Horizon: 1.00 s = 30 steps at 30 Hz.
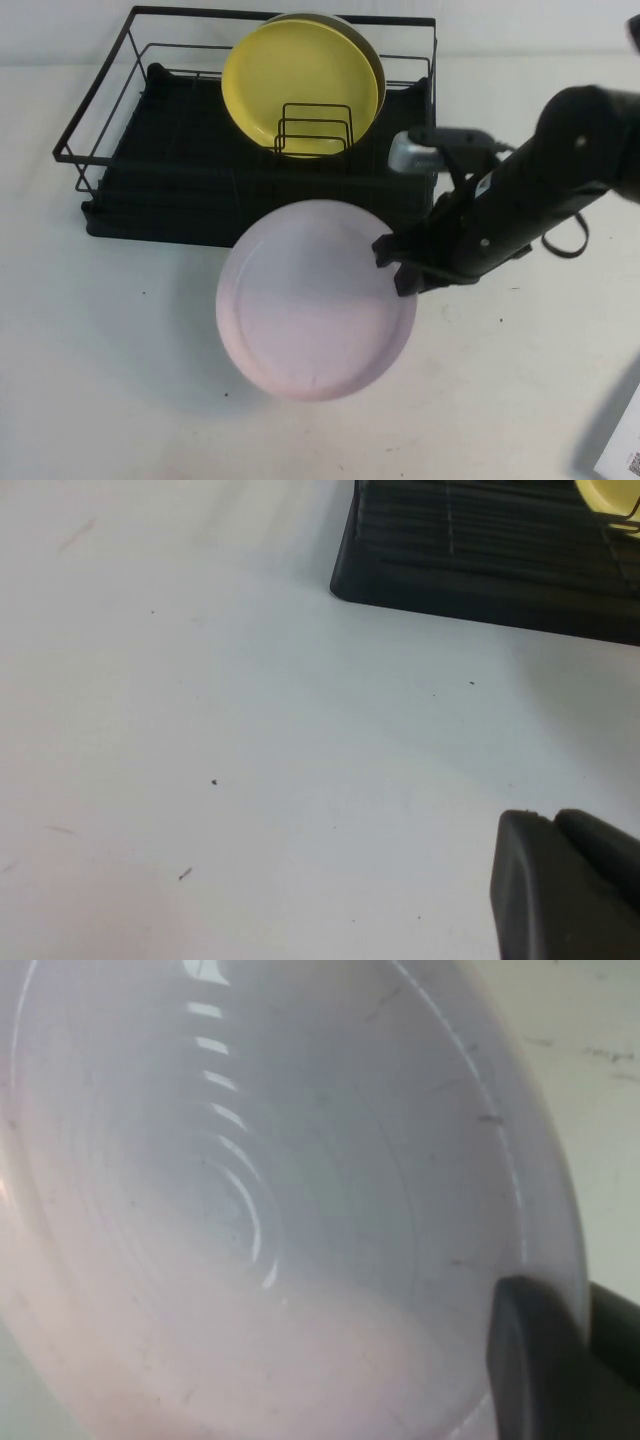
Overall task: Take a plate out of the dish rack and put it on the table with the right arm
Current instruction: Place the plate from the table
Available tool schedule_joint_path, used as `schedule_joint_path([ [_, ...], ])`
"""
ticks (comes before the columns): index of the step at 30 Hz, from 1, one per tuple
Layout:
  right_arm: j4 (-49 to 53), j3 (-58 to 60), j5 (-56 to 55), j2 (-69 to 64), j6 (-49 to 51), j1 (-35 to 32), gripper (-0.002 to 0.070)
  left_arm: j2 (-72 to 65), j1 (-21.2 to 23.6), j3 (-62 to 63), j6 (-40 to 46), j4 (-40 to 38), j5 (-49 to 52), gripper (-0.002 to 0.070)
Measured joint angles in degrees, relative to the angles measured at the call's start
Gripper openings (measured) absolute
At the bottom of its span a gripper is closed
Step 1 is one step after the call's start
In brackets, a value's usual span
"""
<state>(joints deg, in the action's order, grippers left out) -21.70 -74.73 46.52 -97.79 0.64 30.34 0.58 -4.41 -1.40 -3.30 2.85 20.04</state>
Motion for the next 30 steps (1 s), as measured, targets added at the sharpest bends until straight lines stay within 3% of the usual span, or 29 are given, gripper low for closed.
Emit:
schedule_joint_path([
  [23,-2.93,-3.54,-4.27,-13.91,0.36,-1.74,0.0,0.0,0.0,0.0,0.0,0.0,0.0,-0.0004],
  [26,-2.93,-3.68,-4.27,-13.91,0.36,-2.33,0.0046,0.0,0.0,0.0,0.0,0.0,0.0,-0.0004],
  [30,-2.93,-3.9,-4.27,-13.91,0.36,-2.56,0.0186,0.0,0.0,0.0,0.0,0.0,0.0,-0.0004],
])
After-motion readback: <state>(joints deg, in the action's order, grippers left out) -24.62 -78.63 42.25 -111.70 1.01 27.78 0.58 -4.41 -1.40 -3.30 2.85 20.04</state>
